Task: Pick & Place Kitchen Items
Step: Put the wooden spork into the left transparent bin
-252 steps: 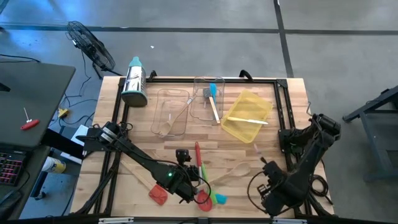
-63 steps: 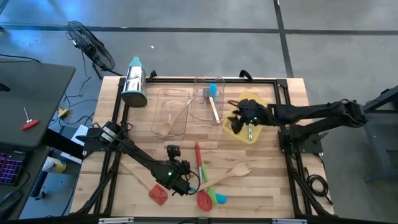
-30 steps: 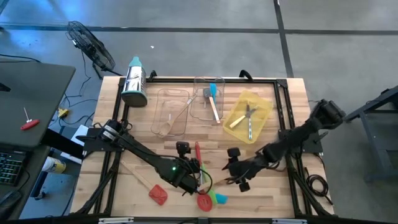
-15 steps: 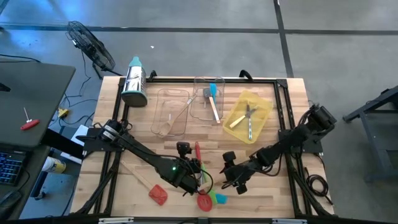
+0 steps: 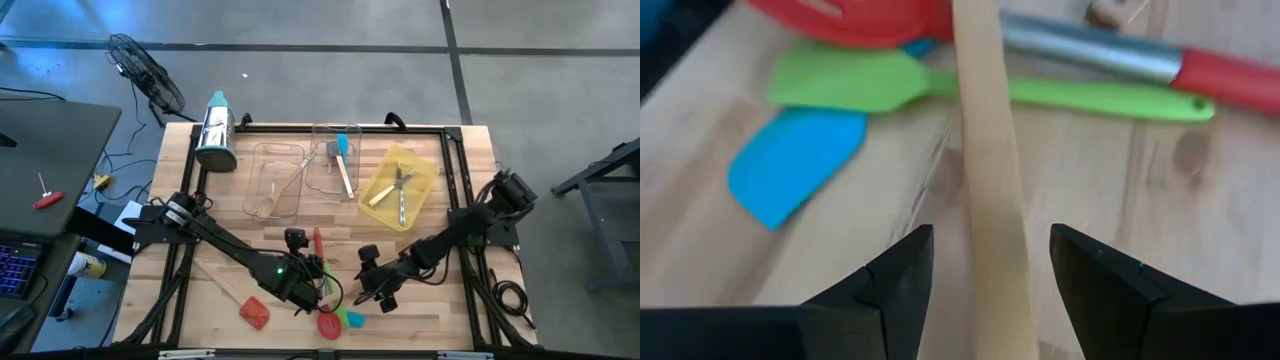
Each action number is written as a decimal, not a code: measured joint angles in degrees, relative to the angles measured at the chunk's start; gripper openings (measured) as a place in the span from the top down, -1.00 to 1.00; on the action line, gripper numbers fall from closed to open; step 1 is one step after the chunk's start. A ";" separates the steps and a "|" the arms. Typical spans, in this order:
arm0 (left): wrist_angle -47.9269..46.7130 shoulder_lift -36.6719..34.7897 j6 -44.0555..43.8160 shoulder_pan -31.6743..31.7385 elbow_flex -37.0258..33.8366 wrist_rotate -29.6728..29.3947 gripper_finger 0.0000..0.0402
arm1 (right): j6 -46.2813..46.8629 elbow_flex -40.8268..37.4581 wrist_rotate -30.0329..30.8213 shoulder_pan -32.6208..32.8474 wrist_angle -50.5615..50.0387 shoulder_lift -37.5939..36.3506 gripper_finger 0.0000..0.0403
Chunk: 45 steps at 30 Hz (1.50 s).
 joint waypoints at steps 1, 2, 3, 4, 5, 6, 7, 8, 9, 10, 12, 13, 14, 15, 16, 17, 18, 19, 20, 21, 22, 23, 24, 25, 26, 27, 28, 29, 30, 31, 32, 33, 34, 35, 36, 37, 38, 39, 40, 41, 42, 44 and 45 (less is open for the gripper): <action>0.10 0.00 -0.01 0.00 0.00 0.26 -0.41 | -0.07 0.00 0.22 0.00 0.11 0.67 0.04; 0.21 0.00 -0.02 0.00 0.00 0.52 -0.41 | -0.07 0.00 0.43 0.00 0.06 1.31 0.04; 0.22 0.00 -0.02 0.00 0.00 0.53 -0.41 | -0.07 0.00 0.50 -0.02 0.15 1.99 0.04; 0.27 0.00 -0.02 0.00 0.00 0.53 -0.41 | -0.07 0.00 0.54 -0.03 0.34 2.70 0.04; 0.31 0.00 -0.02 0.00 0.00 0.53 -0.41 | 0.00 0.02 0.56 -0.19 0.71 3.39 0.04; 0.30 0.00 -0.02 -0.02 0.00 0.53 -0.41 | 0.01 0.13 0.61 -0.31 0.77 3.98 0.04; 0.31 0.00 -0.02 0.00 0.00 0.53 -0.41 | 0.69 0.13 0.64 -0.49 0.95 4.54 0.04; 0.35 0.00 -0.02 0.00 0.00 0.53 -0.41 | 1.58 0.15 0.59 -0.88 0.98 5.40 0.04; 0.35 0.00 -0.02 0.00 0.00 0.53 -0.41 | 2.86 0.17 0.38 -1.36 0.89 6.08 0.05; 0.39 0.00 -0.04 0.00 0.00 0.53 -0.41 | 4.17 0.21 0.14 -1.77 0.84 6.57 0.06; 0.42 0.00 -0.44 0.00 0.00 0.52 -0.41 | 6.33 0.30 -0.23 -2.55 0.72 7.42 0.13; 0.49 0.00 -0.71 0.00 0.00 0.51 -0.41 | 7.27 0.39 -0.43 -2.88 0.92 7.70 0.19; 0.55 0.00 -1.19 -0.01 0.00 0.52 -0.41 | 7.89 0.39 -0.52 -3.05 0.93 7.75 0.26; 0.52 0.00 -1.59 -0.01 0.00 0.65 -0.41 | 8.26 0.38 -0.33 -3.13 0.93 7.79 0.35; 0.56 0.00 -1.72 -0.01 0.00 1.05 -0.41 | 8.34 0.36 -0.26 -3.28 0.91 7.81 0.44; 0.66 0.00 -1.70 0.00 0.00 1.69 -0.41 | 8.45 0.33 -0.35 -3.34 0.93 7.82 0.54; 0.77 0.00 -1.70 0.00 0.00 2.34 -0.41 | 8.50 0.33 -0.44 -3.32 0.93 7.82 0.63; 0.79 0.00 -1.68 -0.01 0.00 2.51 -0.41 | 8.50 0.33 -0.39 -3.30 0.92 7.82 0.64; 0.79 0.00 -1.68 0.00 0.00 2.66 -0.41 | 8.50 0.31 -0.53 -3.34 0.91 7.82 0.64; 0.79 0.00 -1.68 -0.02 0.00 2.70 -0.41 | 8.52 0.31 -0.70 -3.36 0.89 7.82 0.64; 0.78 0.00 -1.68 -0.01 0.00 2.71 -0.41 | 8.74 0.31 -0.76 -3.35 0.88 7.82 0.64; 0.78 0.00 -1.68 -0.01 0.00 2.71 -0.41 | 8.94 0.29 -0.70 -3.34 0.90 7.82 0.64; 0.79 0.00 -1.68 -0.02 0.00 2.72 -0.41 | 8.98 0.28 -0.68 -3.34 0.93 7.82 0.64; 0.76 0.00 -1.68 -0.02 0.00 2.73 -0.41 | 8.99 0.28 -0.76 -3.34 0.93 7.82 0.64; 0.76 0.00 -1.68 0.00 0.00 2.73 -0.41 | 9.04 0.26 -0.90 -3.34 0.95 7.82 0.64; 0.76 0.00 -1.66 -0.01 0.00 2.73 -0.41 | 9.07 0.26 -0.96 -3.34 0.95 7.82 0.64; 0.76 0.00 -1.66 -0.02 0.00 2.78 -0.41 | 9.24 0.24 -0.96 -3.34 0.97 7.82 0.64; 0.75 0.00 -1.66 -0.02 0.00 3.01 -0.41 | 9.84 0.24 -0.94 -3.31 1.06 7.82 0.64; 0.76 0.00 -1.64 0.00 0.00 3.51 -0.41 | 10.44 0.18 -0.95 -3.30 1.29 7.82 0.64; 0.74 0.00 -1.64 0.00 0.00 3.97 -0.41 | 10.83 0.16 -0.98 -3.30 1.54 7.78 0.64; 0.76 0.01 -1.64 0.00 0.00 4.28 -0.41 | 11.10 0.10 -1.07 -3.30 1.86 7.75 0.64; 0.75 0.02 -1.62 -0.01 0.00 4.57 -0.41 | 11.32 0.06 -1.14 -3.30 2.14 7.74 0.64; 0.77 0.02 -1.62 -0.01 0.00 4.89 -0.41 | 11.50 0.04 -1.18 -3.30 2.53 7.73 0.64; 0.79 0.02 -1.61 -0.02 0.00 5.15 -0.41 | 11.54 0.00 -1.20 -3.30 2.65 7.54 0.64; 0.78 0.02 -1.60 0.00 0.00 5.37 -0.41 | 11.54 -0.02 -1.28 -3.30 2.63 7.36 0.64; 0.76 0.02 -1.60 -0.02 0.00 5.47 -0.41 | 11.57 -0.04 -1.38 -3.30 2.59 7.16 0.64; 0.76 0.02 -1.58 -0.02 0.00 5.48 -0.41 | 11.58 -0.05 -1.34 -3.30 2.49 6.77 0.64; 0.74 0.02 -1.54 0.00 0.00 5.72 -0.41 | 11.58 -0.04 -1.22 -3.21 2.31 6.35 0.64; 0.69 0.02 -1.49 -0.02 0.00 6.06 -0.41 | 11.57 -0.04 -1.11 -3.03 2.13 5.90 0.64; 0.57 0.02 -1.48 0.00 0.00 6.22 -0.41 | 11.56 -0.04 -0.79 -2.83 2.09 5.43 0.64; 0.29 0.02 -1.45 0.00 0.00 6.21 -0.41 | 11.58 -0.05 -0.20 -2.50 1.90 5.01 0.64; -0.85 0.02 -1.22 0.00 0.00 5.58 -0.41 | 11.60 -0.15 1.43 -1.51 1.14 4.29 0.64; -1.61 0.02 -1.22 0.00 0.00 5.49 -0.41 | 11.60 -0.13 2.55 -0.87 0.57 3.93 0.64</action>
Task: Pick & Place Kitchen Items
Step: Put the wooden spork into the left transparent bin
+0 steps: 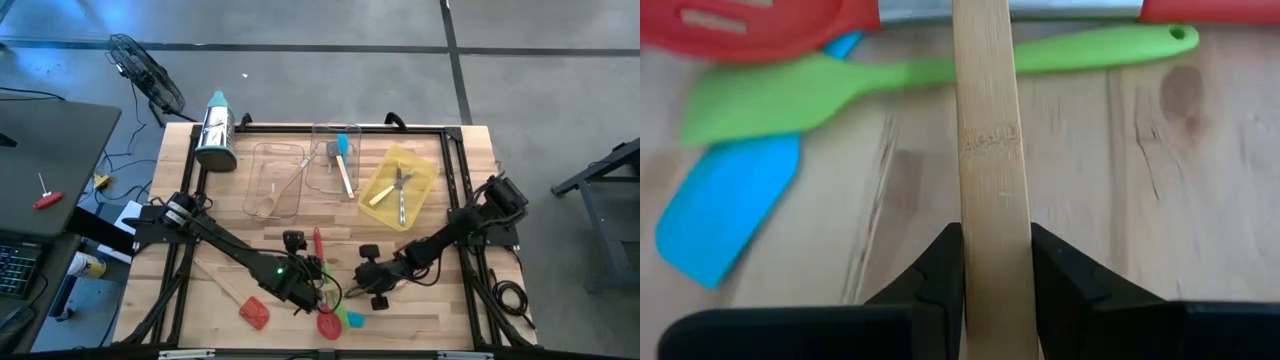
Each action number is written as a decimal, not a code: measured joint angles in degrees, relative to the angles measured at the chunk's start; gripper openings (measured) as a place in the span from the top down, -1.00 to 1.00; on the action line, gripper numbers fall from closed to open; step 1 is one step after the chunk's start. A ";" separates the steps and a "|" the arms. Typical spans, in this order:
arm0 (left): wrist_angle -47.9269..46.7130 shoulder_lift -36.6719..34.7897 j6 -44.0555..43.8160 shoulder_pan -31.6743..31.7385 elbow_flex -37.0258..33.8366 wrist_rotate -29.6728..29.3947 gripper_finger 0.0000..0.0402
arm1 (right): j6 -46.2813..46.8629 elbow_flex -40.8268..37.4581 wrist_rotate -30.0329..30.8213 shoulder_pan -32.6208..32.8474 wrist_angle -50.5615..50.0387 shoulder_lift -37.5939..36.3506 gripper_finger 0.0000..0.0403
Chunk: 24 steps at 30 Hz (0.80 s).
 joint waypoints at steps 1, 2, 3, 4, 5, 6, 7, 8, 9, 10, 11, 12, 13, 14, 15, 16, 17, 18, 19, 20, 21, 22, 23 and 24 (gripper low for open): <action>-1.20 0.00 -0.03 0.00 0.00 0.00 -0.41 | 0.12 0.00 0.86 0.62 -0.70 -0.20 0.64; -2.45 0.00 -0.33 -0.02 0.00 0.00 -0.41 | 0.46 0.00 1.97 1.25 -1.68 -0.39 0.64; -3.39 0.00 -0.67 -0.02 0.00 -0.02 -0.41 | 1.42 0.02 3.23 1.90 -3.13 -0.59 0.64; -4.47 0.02 -1.27 -0.02 0.00 -0.03 -0.41 | 2.65 0.04 4.61 2.55 -4.46 -0.78 0.64; -5.59 0.02 -1.79 -0.02 0.00 -0.04 -0.41 | 4.09 0.07 5.92 3.24 -5.71 -1.00 0.64; -6.35 0.02 -1.87 -0.02 0.00 -0.07 -0.41 | 5.40 0.07 7.29 3.96 -6.89 -1.27 0.64; -6.88 0.02 -1.90 -0.02 0.00 -0.07 -0.41 | 6.47 0.11 8.66 4.65 -7.98 -1.51 0.64; -7.13 0.02 -1.96 -0.02 0.00 -0.07 -0.41 | 7.28 0.09 9.83 5.26 -8.89 -1.77 0.64; -6.96 0.02 -1.99 0.00 0.00 -0.07 -0.41 | 7.80 0.05 11.01 5.83 -9.45 -2.12 0.64; -6.46 0.02 -1.99 0.00 0.00 -0.07 -0.41 | 7.96 0.02 12.14 6.35 -9.97 -2.57 0.64; -5.76 0.02 -1.98 0.00 0.00 -0.07 -0.41 | 7.92 -0.08 13.47 6.89 -10.61 -3.12 0.64; -4.82 0.02 -1.95 0.00 0.00 -0.07 -0.41 | 7.87 -0.17 15.03 7.34 -10.81 -3.54 0.64; -3.81 0.02 -1.88 0.00 0.00 -0.07 -0.41 | 7.88 -0.16 16.75 7.71 -10.59 -4.14 0.64; -3.27 0.02 -1.88 0.00 0.00 -0.07 -0.41 | 7.83 -0.08 18.69 8.08 -10.26 -4.84 0.64; -3.30 0.02 -1.88 0.00 0.00 -0.07 -0.41 | 7.56 -0.04 20.50 8.43 -10.09 -5.72 0.64; -3.35 0.02 -1.88 -0.01 0.00 -0.09 -0.41 | 7.20 -0.04 21.94 8.74 -9.92 -6.56 0.64; -3.47 0.02 -1.90 0.00 0.00 -0.15 -0.41 | 6.54 0.00 23.16 8.99 -9.87 -7.31 0.64; -3.73 0.02 -1.99 0.00 0.00 -0.23 -0.41 | 6.10 0.00 24.20 9.27 -9.84 -7.97 0.64; -3.85 0.02 -1.99 0.00 0.00 -0.26 -0.41 | 5.88 0.00 25.51 9.52 -9.80 -8.79 0.64; -3.73 0.02 -2.00 0.00 0.00 -0.29 -0.41 | 5.55 0.00 27.05 9.79 -9.74 -9.68 0.64; -3.64 0.02 -2.01 0.00 0.00 -0.41 -0.41 | 4.84 0.00 28.57 10.17 -9.48 -10.66 0.64; -3.61 0.02 -2.01 0.00 0.00 -0.83 -0.41 | 4.25 0.04 29.92 10.53 -9.17 -11.55 0.64; -3.54 0.02 -2.03 -0.02 0.00 -1.64 -0.41 | 3.34 0.04 31.32 10.88 -8.49 -12.28 0.64; -3.44 0.02 -2.04 -0.02 0.00 -2.39 -0.41 | 2.27 0.04 32.71 11.17 -7.62 -12.84 0.64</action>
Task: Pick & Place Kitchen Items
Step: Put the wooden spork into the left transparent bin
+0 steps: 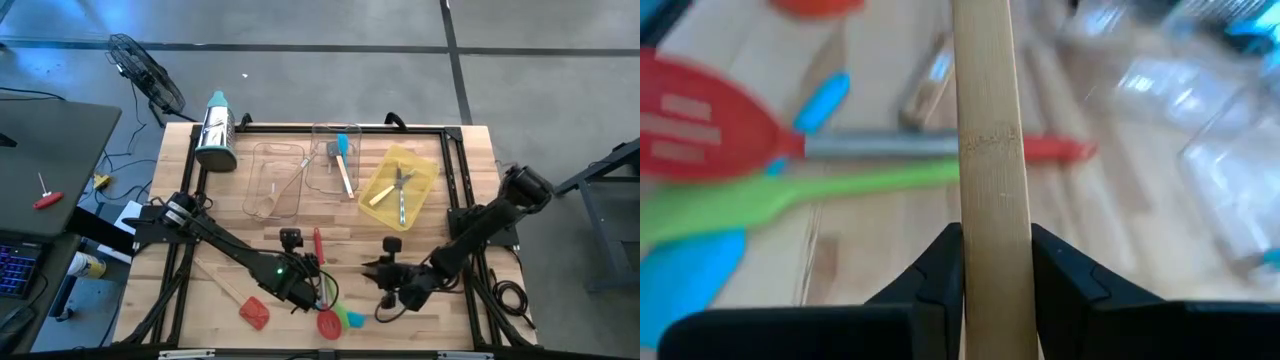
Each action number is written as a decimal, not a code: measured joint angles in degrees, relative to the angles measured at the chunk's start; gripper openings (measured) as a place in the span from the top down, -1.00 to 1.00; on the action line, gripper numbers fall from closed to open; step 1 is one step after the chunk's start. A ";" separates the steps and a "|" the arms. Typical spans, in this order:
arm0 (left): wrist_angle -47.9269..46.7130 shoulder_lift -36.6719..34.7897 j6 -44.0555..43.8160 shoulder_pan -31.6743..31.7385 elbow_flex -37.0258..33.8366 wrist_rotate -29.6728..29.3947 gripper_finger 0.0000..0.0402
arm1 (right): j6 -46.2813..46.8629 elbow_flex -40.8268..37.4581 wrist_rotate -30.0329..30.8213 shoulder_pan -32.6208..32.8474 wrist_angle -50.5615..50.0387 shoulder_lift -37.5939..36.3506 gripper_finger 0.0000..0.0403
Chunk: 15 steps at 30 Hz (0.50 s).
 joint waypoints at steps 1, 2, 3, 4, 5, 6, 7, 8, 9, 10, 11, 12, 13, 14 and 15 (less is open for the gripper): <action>-0.22 0.00 -0.06 -0.11 0.00 -0.75 -0.41 | -1.39 -0.04 1.09 0.36 1.11 -0.49 0.64; -0.22 0.00 -0.08 -0.46 0.00 -1.16 -0.41 | -3.31 -0.08 1.95 0.63 3.05 -0.94 0.64; -0.27 -0.20 -0.10 -0.55 0.00 -1.62 -0.41 | -5.20 -0.06 2.35 0.91 5.14 -1.42 0.64; -0.13 -0.38 -0.12 -1.07 -0.02 -2.83 -0.41 | -7.26 0.04 2.54 1.13 7.46 -1.83 0.64; 0.33 -0.63 -0.11 -1.58 0.00 -4.52 -0.41 | -9.20 0.21 2.78 1.29 9.54 -2.01 0.64; 0.62 -1.02 0.12 -2.18 0.02 -6.57 -0.41 | -11.38 0.22 2.80 1.29 11.22 -2.12 0.64; 0.58 -1.57 0.21 -2.94 0.02 -8.53 -0.41 | -13.50 0.20 2.74 1.25 12.83 -2.15 0.64; 0.69 -2.11 0.27 -3.74 0.02 -10.84 -0.41 | -15.55 0.16 2.66 1.13 14.92 -2.17 0.64; 0.65 -2.66 0.23 -4.55 0.27 -12.89 -0.41 | -17.41 0.15 2.74 0.99 16.84 -2.22 0.64; 0.43 -3.13 0.29 -5.40 0.87 -14.87 -0.41 | -19.21 0.15 2.81 0.91 18.49 -2.29 0.64; 0.36 -3.76 0.26 -6.38 1.44 -16.77 -0.41 | -21.09 0.15 2.99 0.91 19.94 -2.30 0.64; 0.17 -4.49 0.39 -7.46 2.12 -18.70 -0.41 | -23.06 0.15 3.04 0.93 21.31 -2.30 0.64; 0.31 -5.23 0.81 -8.46 2.86 -20.81 -0.41 | -24.92 0.15 3.06 0.93 22.66 -2.28 0.64; 0.77 -5.87 1.31 -9.39 3.60 -22.85 -0.41 | -26.81 0.15 3.29 0.93 24.10 -2.28 0.64; 1.05 -6.51 1.60 -10.27 4.21 -24.58 -0.41 | -28.74 0.15 3.48 0.93 25.84 -2.28 0.64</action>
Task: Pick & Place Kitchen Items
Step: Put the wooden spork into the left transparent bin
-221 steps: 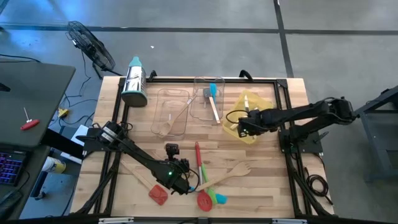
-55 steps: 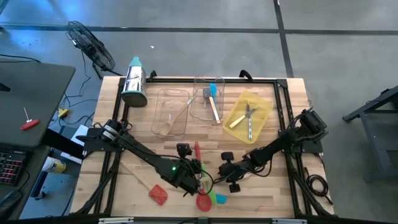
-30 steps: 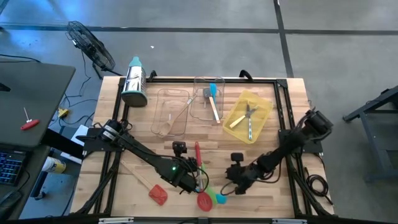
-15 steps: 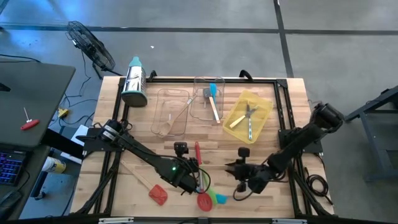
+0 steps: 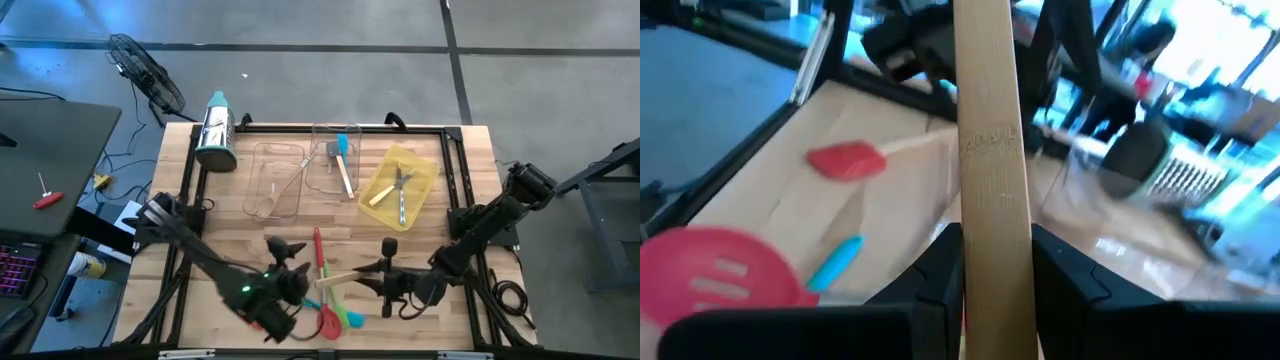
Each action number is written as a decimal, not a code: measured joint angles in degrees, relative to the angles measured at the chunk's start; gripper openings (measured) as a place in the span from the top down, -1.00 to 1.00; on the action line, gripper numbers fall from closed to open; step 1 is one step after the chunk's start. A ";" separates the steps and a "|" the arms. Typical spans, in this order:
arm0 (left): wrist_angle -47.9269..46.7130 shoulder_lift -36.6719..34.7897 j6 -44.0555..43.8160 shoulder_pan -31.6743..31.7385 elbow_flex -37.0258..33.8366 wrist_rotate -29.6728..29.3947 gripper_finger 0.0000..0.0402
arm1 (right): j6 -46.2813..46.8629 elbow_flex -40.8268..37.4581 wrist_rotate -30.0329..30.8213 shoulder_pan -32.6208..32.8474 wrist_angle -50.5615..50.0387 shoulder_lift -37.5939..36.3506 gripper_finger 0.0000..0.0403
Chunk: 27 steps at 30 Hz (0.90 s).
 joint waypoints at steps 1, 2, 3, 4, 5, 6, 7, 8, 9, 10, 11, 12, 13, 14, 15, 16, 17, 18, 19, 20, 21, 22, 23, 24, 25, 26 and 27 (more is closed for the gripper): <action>-0.11 -0.60 0.07 -0.99 0.56 -1.47 -0.41 | -1.93 0.00 0.20 0.01 1.70 0.00 0.64; -0.29 -1.05 0.16 -1.76 1.18 -2.42 -0.41 | -3.74 0.00 0.47 0.01 3.24 0.00 0.64; -0.16 -1.36 0.18 -2.39 1.96 -3.12 -0.41 | -5.76 0.00 0.63 0.01 4.92 0.00 0.64; 0.03 -1.81 0.18 -3.00 2.54 -3.52 -0.41 | -7.66 0.00 0.59 0.01 6.62 0.00 0.64; 0.02 -2.33 0.17 -3.62 2.97 -3.70 -0.41 | -9.73 0.00 0.39 0.01 8.28 0.00 0.64; 0.41 -2.73 0.18 -4.06 3.46 -3.86 -0.41 | -11.63 0.00 0.26 0.01 9.78 0.00 0.64; 1.32 -3.11 0.33 -4.34 3.85 -4.04 -0.41 | -13.34 0.00 -0.07 0.01 11.10 0.00 0.64; 2.21 -3.48 0.58 -4.59 4.06 -4.06 -0.41 | -15.14 0.00 -0.66 -0.02 12.52 0.00 0.64; 3.42 -3.83 1.33 -4.84 4.10 -3.98 -0.41 | -16.85 0.00 -1.20 -0.02 14.04 0.00 0.64; 5.09 -4.16 2.43 -5.05 4.10 -3.79 -0.41 | -18.41 0.00 -1.53 -0.02 15.64 0.00 0.64; 7.05 -4.54 3.91 -5.14 4.10 -3.27 -0.41 | -19.82 0.00 -2.38 -0.02 17.04 0.00 0.64; 9.07 -4.91 6.03 -5.14 4.10 -2.33 -0.41 | -21.10 0.00 -3.08 -0.02 18.41 0.00 0.64; 11.67 -5.27 8.93 -5.12 4.10 -0.65 -0.41 | -22.37 0.00 -3.91 -0.01 19.56 0.00 0.64; 14.65 -5.40 12.10 -5.09 4.10 0.62 -0.41 | -23.47 0.00 -4.64 0.01 20.72 0.00 0.64; 18.15 -5.40 15.68 -5.08 4.12 1.56 -0.41 | -24.57 0.00 -5.60 -0.02 21.89 0.00 0.64; 21.73 -5.37 19.78 -5.09 4.11 2.32 -0.41 | -25.32 0.00 -6.76 -0.02 23.11 0.00 0.64; 25.56 -5.33 24.24 -5.09 4.10 3.12 -0.41 | -26.08 0.00 -7.88 -0.02 24.10 -0.04 0.64; 29.36 -5.33 28.57 -5.09 4.10 4.36 -0.41 | -26.60 0.00 -9.36 -0.02 24.81 -0.13 0.64; 33.05 -5.33 32.65 -5.09 4.10 5.87 -0.41 | -26.89 0.00 -11.17 -0.01 25.24 -0.36 0.64; 36.41 -5.33 36.06 -5.07 4.10 7.19 -0.41 | -27.11 0.00 -12.79 0.01 25.40 -0.66 0.64; 39.64 -5.33 39.39 -5.00 4.10 8.39 -0.41 | -27.22 0.00 -14.33 0.01 25.60 -1.03 0.64; 42.32 -5.33 42.32 -4.72 4.10 9.02 -0.41 | -27.23 0.00 -15.92 0.01 25.64 -1.31 0.64; 44.44 -5.33 44.73 -4.72 4.10 9.19 -0.41 | -27.25 0.00 -17.37 0.01 25.87 -1.48 0.64; 46.17 -5.33 46.63 -4.68 4.10 9.45 -0.41 | -27.50 0.00 -18.59 0.01 25.84 -1.57 0.64; 47.69 -5.33 48.28 -4.33 4.12 10.23 -0.41 | -27.65 0.00 -19.61 0.03 25.56 -1.62 0.64; 48.93 -5.33 49.65 -3.85 4.12 10.99 -0.41 | -27.64 0.00 -20.65 0.05 25.43 -1.62 0.64; 49.71 -5.33 50.41 -3.45 4.11 12.35 -0.41 | -27.52 0.00 -21.40 -0.03 25.47 -1.62 0.64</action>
